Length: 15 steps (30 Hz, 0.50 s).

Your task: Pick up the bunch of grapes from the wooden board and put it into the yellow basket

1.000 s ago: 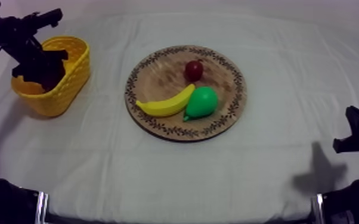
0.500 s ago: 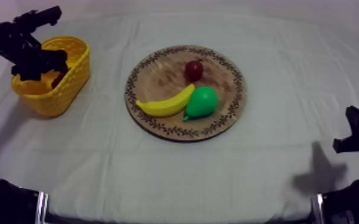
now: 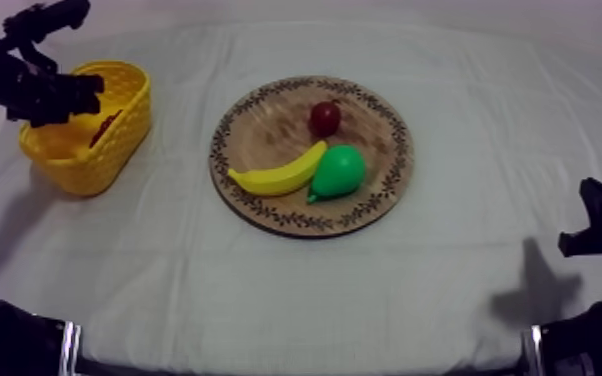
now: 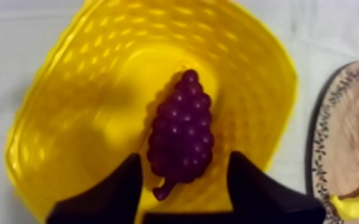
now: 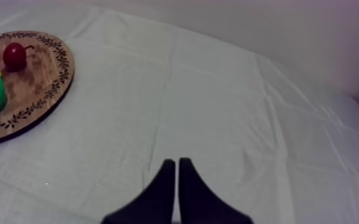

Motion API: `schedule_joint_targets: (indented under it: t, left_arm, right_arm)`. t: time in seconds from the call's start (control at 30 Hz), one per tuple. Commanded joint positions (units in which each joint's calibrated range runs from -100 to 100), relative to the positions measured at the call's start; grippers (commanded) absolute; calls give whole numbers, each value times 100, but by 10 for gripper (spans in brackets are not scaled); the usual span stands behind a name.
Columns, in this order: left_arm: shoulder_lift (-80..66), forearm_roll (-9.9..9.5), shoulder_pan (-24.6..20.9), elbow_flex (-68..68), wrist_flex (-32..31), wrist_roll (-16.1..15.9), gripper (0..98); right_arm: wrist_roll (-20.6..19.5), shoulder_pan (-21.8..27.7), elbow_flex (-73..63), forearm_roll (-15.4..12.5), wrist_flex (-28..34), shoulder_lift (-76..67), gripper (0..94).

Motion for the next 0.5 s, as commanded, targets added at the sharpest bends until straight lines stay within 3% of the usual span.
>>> schedule_joint_targets:
  t: [0.0,0.27,0.47]
  left_arm:
    - [-365,-2,14,27,66,0,385]
    - [-1302,-5,56,427,131,-42,247]
    - [-2077,-7,55,1145,-269,-249,50]
  right_arm:
    - [1,-2,-1,0,4,2,3]
    - [-3,-2,-1,0,4,2,3]
    - [-4,-2,-1,0,4,2,3]
